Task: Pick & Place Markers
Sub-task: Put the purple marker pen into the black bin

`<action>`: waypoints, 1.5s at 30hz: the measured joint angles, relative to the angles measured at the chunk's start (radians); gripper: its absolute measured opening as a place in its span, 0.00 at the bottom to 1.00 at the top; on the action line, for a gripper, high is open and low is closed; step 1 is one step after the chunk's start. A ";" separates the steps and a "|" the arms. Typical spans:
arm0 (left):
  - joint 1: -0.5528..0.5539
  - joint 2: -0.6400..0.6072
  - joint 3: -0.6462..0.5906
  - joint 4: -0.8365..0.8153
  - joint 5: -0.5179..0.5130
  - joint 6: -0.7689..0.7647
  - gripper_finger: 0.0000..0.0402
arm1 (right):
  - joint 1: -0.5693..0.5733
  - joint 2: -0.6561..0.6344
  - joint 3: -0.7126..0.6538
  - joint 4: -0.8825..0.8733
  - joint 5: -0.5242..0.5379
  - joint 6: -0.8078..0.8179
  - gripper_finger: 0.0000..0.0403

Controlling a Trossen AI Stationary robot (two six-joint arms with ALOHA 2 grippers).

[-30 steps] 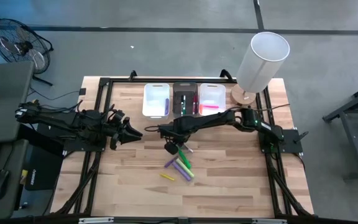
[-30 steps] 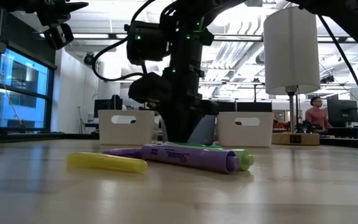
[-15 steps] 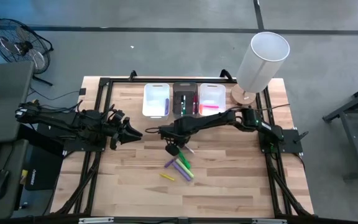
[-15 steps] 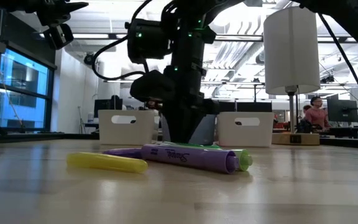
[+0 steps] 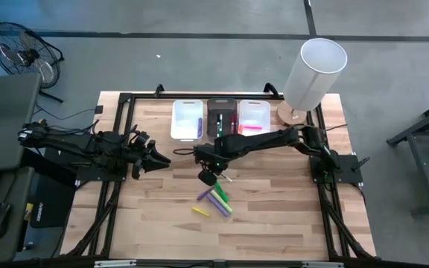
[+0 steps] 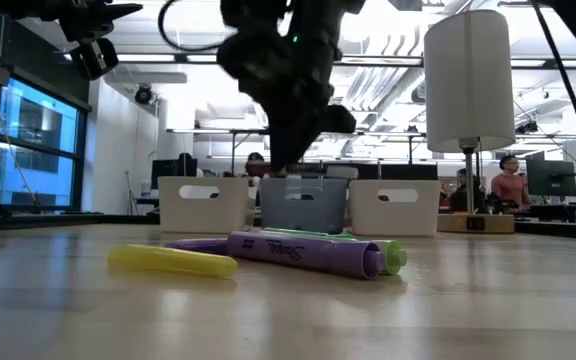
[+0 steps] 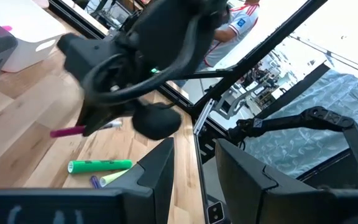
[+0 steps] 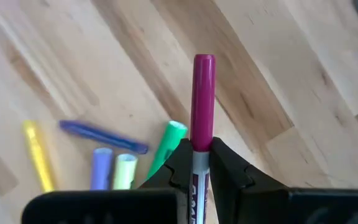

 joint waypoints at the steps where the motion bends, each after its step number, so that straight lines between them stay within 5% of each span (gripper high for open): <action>1: 0.000 0.000 0.000 0.000 0.000 0.000 0.29 | 0.002 -0.011 0.000 -0.005 0.008 -0.001 0.06; 22: 0.000 0.000 0.000 -0.003 0.002 0.008 0.29 | -0.075 -0.174 0.001 -0.318 0.192 -0.032 0.06; 36: 0.000 0.000 0.000 -0.005 0.003 0.008 0.29 | -0.244 -0.174 0.001 -0.102 0.131 -0.156 0.06; 45: 0.000 0.000 0.000 -0.005 0.001 0.008 0.29 | -0.350 -0.170 0.001 0.048 0.176 -0.005 0.06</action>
